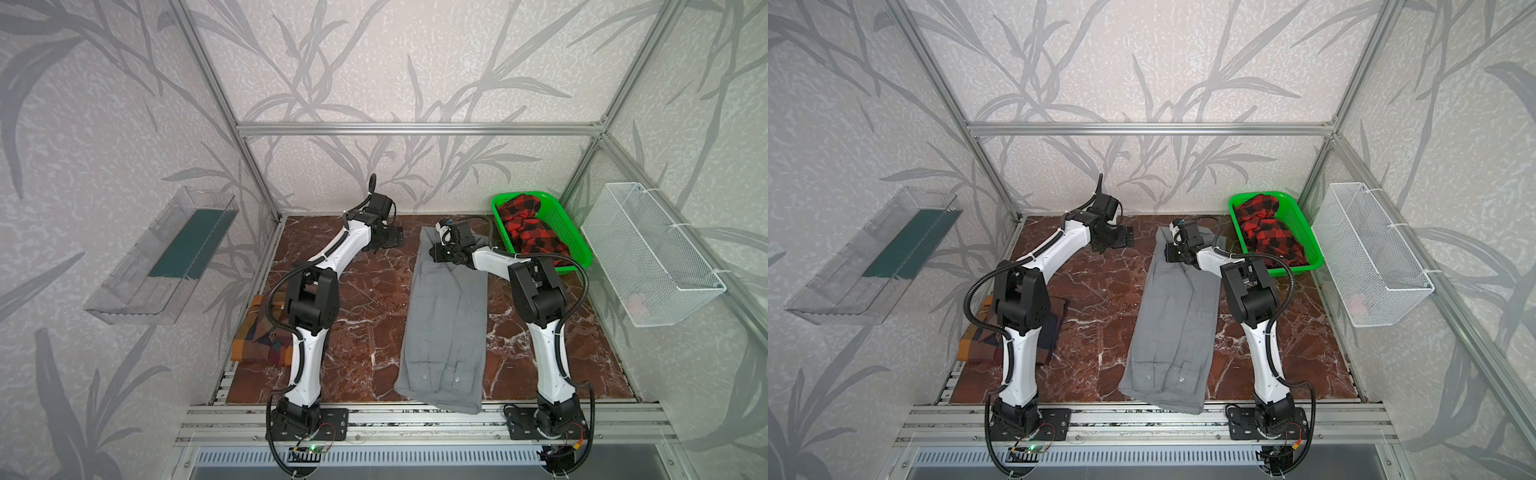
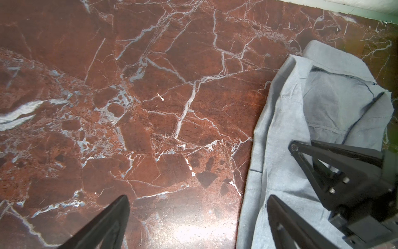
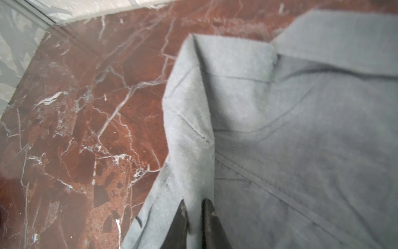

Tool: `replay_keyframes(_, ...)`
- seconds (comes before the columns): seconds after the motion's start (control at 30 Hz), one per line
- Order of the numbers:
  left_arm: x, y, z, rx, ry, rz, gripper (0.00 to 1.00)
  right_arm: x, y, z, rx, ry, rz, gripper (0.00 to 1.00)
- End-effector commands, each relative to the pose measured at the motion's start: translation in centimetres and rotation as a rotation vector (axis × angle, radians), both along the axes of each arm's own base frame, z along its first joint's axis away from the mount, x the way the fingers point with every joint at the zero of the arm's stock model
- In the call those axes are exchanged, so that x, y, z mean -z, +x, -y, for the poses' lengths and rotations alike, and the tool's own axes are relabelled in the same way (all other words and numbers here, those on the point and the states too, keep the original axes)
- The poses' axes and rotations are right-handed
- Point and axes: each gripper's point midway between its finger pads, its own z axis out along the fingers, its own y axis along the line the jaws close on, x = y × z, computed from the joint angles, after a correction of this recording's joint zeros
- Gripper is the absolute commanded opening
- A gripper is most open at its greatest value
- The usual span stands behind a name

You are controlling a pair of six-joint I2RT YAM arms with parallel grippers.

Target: Fold and stack the long sleeve shirts

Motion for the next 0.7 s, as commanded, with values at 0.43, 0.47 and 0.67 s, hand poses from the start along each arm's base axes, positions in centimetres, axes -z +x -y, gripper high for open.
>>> replay_keyframes(0.43,-0.7,-0.7,-0.2,-0.003,0.003,-0.01,0.99,-9.3,0.0,-1.1,0.033,0.137,0.039,0.31)
replay_keyframes(0.47,-0.7,-0.7,-0.3,-0.009,0.008,-0.011,0.99,-9.5,0.1,-1.5,0.028,0.157,0.038,0.29)
replay_keyframes(0.67,-0.6,-1.3,-0.9,-0.046,0.007,-0.008,0.99,-8.5,1.3,-5.2,-0.061,0.328,-0.038,0.07)
